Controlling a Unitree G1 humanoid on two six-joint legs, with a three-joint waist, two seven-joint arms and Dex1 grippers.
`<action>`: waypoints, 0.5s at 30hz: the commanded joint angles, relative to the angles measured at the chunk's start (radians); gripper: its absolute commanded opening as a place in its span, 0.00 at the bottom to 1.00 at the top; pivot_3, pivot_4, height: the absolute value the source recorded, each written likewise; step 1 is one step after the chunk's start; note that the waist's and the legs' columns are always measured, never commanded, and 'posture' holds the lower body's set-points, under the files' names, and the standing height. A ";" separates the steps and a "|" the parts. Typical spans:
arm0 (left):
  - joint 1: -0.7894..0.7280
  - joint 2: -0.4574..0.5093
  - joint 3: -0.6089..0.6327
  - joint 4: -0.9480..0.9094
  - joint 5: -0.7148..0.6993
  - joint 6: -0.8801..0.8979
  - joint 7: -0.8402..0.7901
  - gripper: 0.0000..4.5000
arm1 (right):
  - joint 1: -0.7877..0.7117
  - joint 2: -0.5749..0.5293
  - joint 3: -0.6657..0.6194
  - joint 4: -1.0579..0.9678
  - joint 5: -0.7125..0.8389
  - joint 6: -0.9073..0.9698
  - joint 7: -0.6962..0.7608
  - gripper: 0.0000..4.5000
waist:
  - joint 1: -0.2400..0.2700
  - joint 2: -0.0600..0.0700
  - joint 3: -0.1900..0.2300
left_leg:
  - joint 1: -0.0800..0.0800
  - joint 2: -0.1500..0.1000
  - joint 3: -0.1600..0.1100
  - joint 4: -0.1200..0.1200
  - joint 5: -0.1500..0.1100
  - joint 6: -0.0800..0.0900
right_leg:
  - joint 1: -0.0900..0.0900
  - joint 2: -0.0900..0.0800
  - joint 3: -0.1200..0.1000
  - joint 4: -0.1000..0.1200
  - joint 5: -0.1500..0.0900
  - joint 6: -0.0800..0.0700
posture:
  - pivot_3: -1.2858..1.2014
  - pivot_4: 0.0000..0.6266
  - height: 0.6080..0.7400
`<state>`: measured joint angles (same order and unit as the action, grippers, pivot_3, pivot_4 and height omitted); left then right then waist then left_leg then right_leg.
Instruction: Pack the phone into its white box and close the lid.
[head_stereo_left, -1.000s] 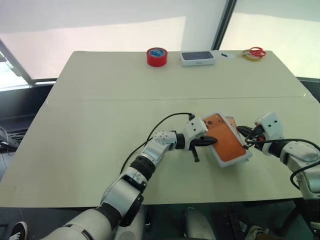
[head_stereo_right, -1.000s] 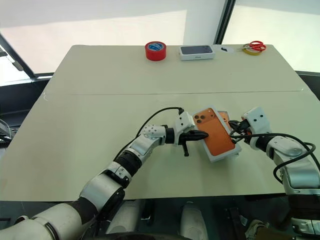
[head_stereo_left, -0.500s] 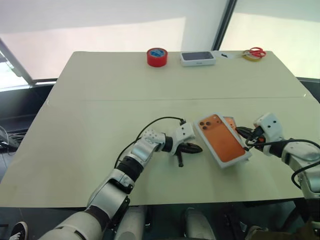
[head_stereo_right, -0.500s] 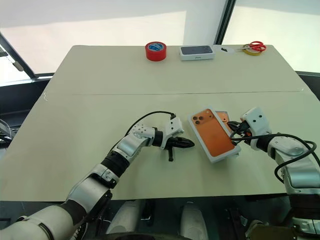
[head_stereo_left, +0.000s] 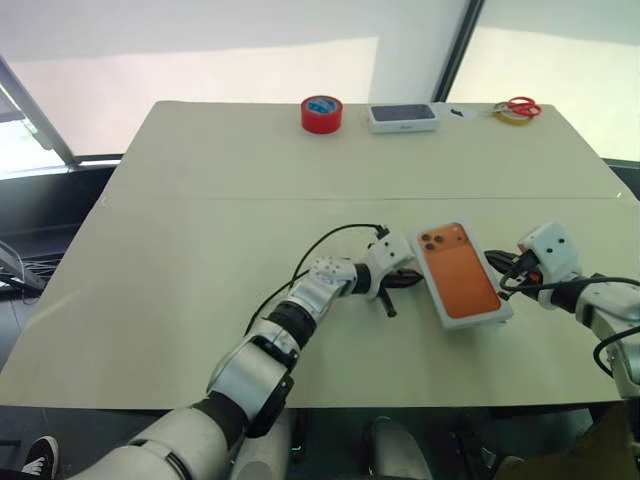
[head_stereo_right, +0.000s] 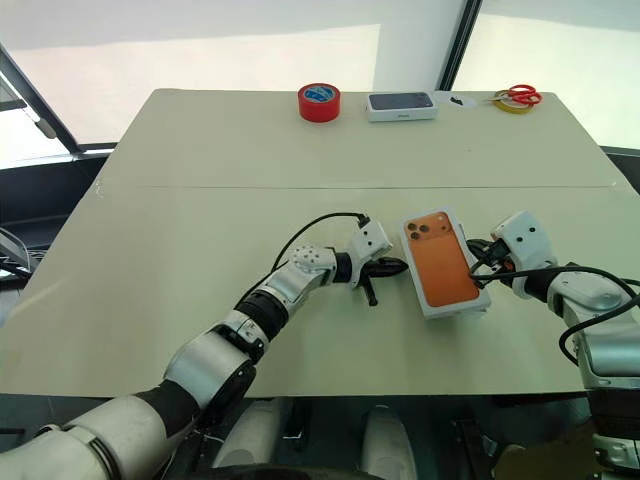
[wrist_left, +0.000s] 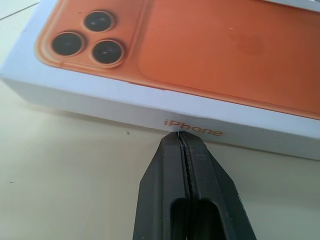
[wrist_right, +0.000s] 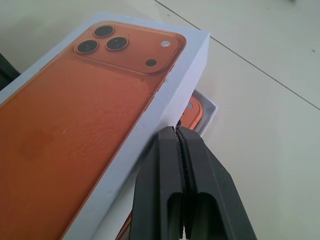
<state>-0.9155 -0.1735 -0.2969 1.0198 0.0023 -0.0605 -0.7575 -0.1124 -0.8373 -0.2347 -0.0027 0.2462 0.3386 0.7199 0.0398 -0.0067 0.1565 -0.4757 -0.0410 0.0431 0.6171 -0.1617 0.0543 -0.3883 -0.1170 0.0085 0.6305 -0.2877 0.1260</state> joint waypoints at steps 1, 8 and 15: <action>-0.046 -0.058 0.012 0.025 0.016 -0.054 0.021 0.00 | -0.021 -0.005 -0.017 0.031 -0.036 -0.039 -0.027 0.01 | 0.000 0.000 0.000 | 0.000 0.000 0.000 0.000 0.000 0.000 | 0.000 0.000 0.000 0.000 0.000 0.000 | 0.52 0.24 0.98; -0.084 -0.082 0.041 0.075 0.008 -0.073 0.049 0.00 | -0.026 -0.004 -0.023 0.062 -0.068 -0.057 -0.052 0.01 | -0.001 0.000 0.000 | -0.001 0.000 0.000 -0.001 0.000 0.000 | 0.000 0.000 0.000 0.000 0.000 0.001 | 0.52 0.24 0.98; -0.077 -0.094 0.036 0.083 0.024 -0.087 0.045 0.00 | -0.046 0.005 -0.065 0.042 -0.015 -0.054 -0.030 0.01 | -0.001 0.000 0.000 | -0.001 0.000 0.001 -0.001 0.000 0.000 | 0.000 0.000 0.000 0.000 0.000 0.001 | 0.52 0.24 0.98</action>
<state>-0.9648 -0.1839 -0.2624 1.1016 0.0192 -0.1264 -0.7142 -0.1322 -0.8330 -0.2457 0.0673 0.1851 0.2867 0.6780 0.0390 -0.0067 0.1565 -0.4768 -0.0410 0.0437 0.6165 -0.1617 0.0542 -0.3881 -0.1168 0.0081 0.6308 -0.2872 0.1269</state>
